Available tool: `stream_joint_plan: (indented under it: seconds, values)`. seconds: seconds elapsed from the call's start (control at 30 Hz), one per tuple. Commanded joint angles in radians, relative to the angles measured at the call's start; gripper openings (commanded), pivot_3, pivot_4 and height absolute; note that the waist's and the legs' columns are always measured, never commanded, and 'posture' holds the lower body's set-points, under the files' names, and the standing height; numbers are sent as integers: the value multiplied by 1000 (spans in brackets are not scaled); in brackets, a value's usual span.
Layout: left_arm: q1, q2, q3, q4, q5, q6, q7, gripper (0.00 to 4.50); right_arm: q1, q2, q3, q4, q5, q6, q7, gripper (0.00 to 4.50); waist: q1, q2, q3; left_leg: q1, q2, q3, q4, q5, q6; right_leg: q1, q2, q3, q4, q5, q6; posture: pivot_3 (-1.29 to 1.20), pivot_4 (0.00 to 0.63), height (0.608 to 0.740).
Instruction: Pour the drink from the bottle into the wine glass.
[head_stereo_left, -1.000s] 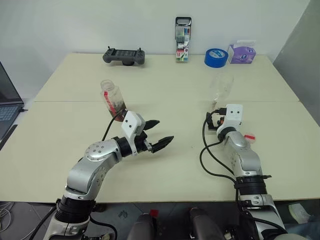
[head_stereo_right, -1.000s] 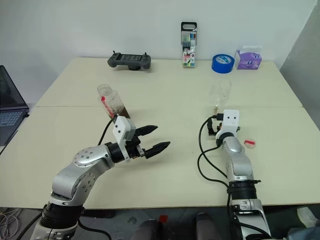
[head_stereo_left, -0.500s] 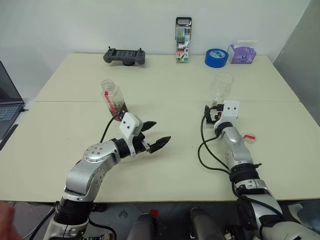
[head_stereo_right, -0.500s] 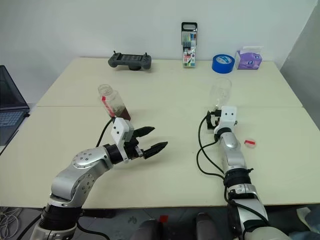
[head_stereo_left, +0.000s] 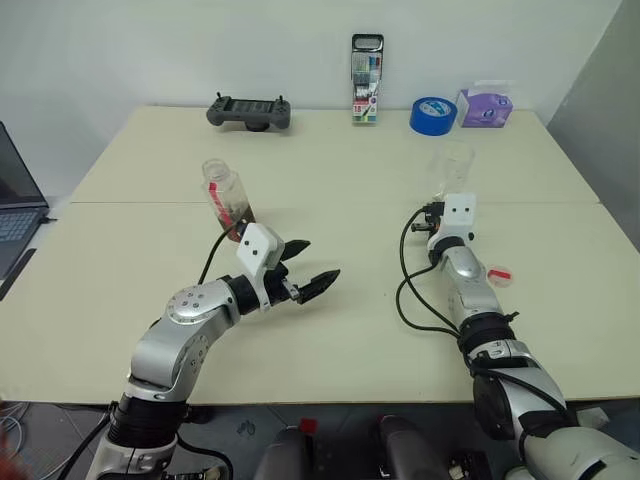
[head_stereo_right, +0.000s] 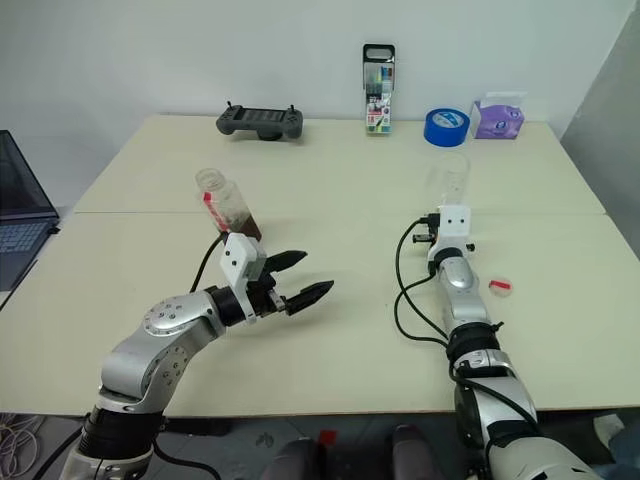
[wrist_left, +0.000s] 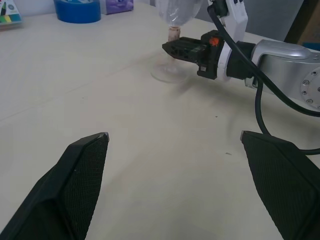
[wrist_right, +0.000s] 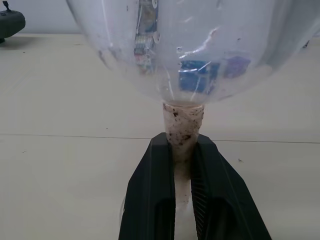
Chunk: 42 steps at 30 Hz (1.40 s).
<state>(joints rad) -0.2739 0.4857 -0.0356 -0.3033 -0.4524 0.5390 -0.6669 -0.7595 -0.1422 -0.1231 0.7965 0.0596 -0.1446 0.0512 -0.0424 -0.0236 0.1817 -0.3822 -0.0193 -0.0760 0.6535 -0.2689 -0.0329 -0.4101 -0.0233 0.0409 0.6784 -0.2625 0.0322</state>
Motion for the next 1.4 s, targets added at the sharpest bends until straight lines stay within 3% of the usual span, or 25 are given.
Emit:
stream_joint_plan:
  seconds: [0.03,0.17,0.27,0.43,0.67,1.07,1.4]
  values:
    - [6,26,53,-6,-5,-21,-11,4500,33,-19,60,-207,-8,7,102,129,-1,0,0,0,0,0,0,0,0,0,0,0,0,0,0,0,150,740]
    - [100,99,192,-57,-100,-16,-87,4500,156,-16,134,-527,64,133,250,129,-13,0,0,0,3,0,-2,0,0,-1,0,0,0,0,0,0,150,740]
    - [248,207,292,-127,-157,10,-191,4500,246,-14,212,-723,117,224,360,129,-16,0,0,0,7,0,-5,0,0,-3,1,1,-1,0,-1,0,150,740]
    - [371,323,380,-154,-201,30,-281,4500,346,-21,336,-878,178,303,526,129,-6,1,1,1,10,-3,-7,0,0,-4,4,-3,0,0,-5,0,150,740]
    - [356,327,374,-169,-204,20,-257,4500,345,-1,373,-833,161,334,555,129,9,1,1,2,10,-2,-6,0,-1,-1,4,-3,-2,-1,-7,0,150,740]
    - [388,335,431,-187,-207,4,-256,4500,265,30,356,-666,52,333,425,129,8,1,1,2,11,-2,-7,0,-1,-2,4,-3,-1,-1,-8,0,150,740]
    - [368,338,406,-183,-179,-1,-246,4500,314,35,315,-730,44,399,369,129,8,1,0,2,11,-2,-7,0,-1,-2,4,-3,0,-1,-8,0,150,740]
